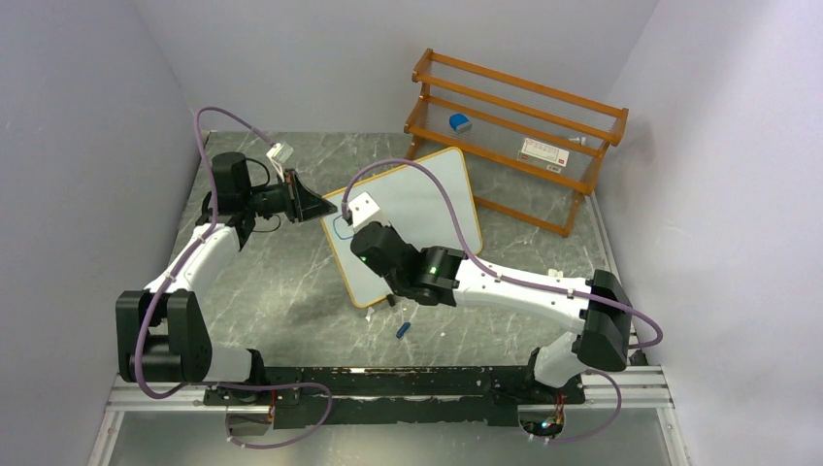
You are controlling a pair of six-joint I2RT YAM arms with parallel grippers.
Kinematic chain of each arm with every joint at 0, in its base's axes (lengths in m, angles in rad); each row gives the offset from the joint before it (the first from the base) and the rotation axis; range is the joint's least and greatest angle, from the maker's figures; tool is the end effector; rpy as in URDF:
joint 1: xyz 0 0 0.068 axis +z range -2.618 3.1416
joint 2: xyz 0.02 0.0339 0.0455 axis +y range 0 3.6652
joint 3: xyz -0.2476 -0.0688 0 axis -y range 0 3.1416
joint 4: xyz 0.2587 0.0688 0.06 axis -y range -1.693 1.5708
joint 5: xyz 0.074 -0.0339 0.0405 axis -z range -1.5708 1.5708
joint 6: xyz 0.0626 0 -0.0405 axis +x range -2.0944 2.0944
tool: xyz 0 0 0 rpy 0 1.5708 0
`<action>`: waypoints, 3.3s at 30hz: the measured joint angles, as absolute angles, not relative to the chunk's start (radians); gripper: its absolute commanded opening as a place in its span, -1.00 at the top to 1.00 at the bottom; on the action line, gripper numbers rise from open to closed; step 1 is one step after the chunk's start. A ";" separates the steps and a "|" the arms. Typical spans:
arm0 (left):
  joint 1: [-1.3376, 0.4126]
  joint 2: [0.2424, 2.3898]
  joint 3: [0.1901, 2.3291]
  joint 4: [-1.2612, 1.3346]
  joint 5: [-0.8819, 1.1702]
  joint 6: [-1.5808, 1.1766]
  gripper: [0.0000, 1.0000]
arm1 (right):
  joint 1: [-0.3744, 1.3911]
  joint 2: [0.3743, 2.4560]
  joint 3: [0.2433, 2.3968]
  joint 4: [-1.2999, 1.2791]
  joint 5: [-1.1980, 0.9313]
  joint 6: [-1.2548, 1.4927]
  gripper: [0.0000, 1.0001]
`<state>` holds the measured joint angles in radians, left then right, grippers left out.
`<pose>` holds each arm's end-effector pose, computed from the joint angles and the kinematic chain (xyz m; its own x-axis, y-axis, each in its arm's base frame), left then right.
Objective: Write a sentence on the whiteboard
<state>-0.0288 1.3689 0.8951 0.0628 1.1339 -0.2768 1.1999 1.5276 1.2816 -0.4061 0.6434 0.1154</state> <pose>0.3183 -0.0659 0.2513 -0.6144 -0.0980 -0.7829 0.7012 0.3870 -0.5987 0.1704 0.3344 0.2808 -0.2845 -0.4773 -0.8314 -0.5437 0.7946 -0.2701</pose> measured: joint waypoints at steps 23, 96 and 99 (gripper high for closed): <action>-0.029 1.369 0.896 0.063 1.134 -0.276 0.90 | 1.192 1.522 1.278 -0.340 0.650 0.103 1.00; -0.031 1.369 0.905 0.047 1.134 -0.265 0.90 | 1.140 1.471 1.232 -0.296 0.595 0.093 1.00; -0.031 1.370 0.905 0.047 1.134 -0.265 0.90 | 1.140 1.471 1.232 -0.298 0.593 0.093 1.00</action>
